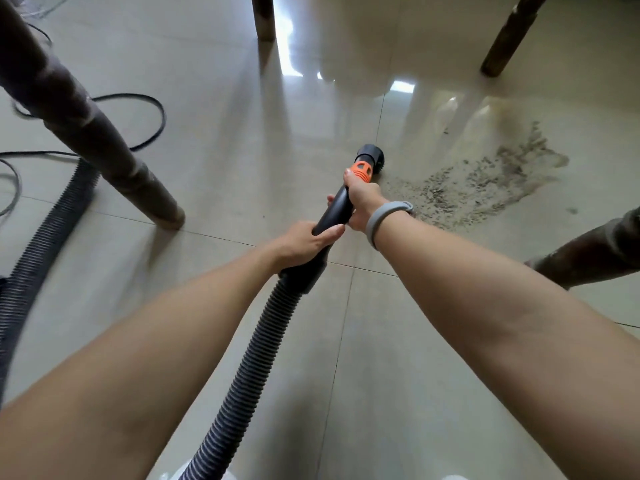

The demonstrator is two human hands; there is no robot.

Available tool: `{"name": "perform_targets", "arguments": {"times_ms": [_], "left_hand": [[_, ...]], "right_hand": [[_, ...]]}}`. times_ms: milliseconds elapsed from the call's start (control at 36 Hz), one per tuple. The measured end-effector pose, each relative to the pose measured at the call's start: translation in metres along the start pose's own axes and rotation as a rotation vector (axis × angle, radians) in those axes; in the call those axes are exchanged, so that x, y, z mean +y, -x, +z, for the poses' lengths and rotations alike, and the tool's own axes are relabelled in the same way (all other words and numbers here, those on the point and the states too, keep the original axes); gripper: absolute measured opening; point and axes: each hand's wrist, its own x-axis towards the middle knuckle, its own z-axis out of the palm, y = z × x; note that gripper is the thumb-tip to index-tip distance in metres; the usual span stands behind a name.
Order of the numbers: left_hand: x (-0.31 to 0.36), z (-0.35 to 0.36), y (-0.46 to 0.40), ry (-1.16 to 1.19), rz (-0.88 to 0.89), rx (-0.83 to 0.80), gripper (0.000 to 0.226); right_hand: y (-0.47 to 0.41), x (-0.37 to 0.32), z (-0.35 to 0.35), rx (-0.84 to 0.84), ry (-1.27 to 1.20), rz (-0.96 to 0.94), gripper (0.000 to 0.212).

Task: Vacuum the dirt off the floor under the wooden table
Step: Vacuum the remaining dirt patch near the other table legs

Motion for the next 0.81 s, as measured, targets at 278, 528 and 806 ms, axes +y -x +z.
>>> {"name": "perform_targets", "arguments": {"times_ms": [278,528,806], "left_hand": [[-0.005,-0.023,0.000,-0.135,-0.013,-0.049,0.050],[-0.008,-0.020,0.002,-0.209,0.027,-0.037,0.046],[-0.016,-0.003,0.011,-0.193,0.061,-0.073,0.033]], "right_hand": [[-0.005,0.008,-0.007,-0.056,-0.023,0.038,0.057],[0.003,0.007,-0.011,-0.071,-0.121,0.083,0.056],[0.014,0.023,-0.018,-0.073,-0.179,0.101,0.058]]}}
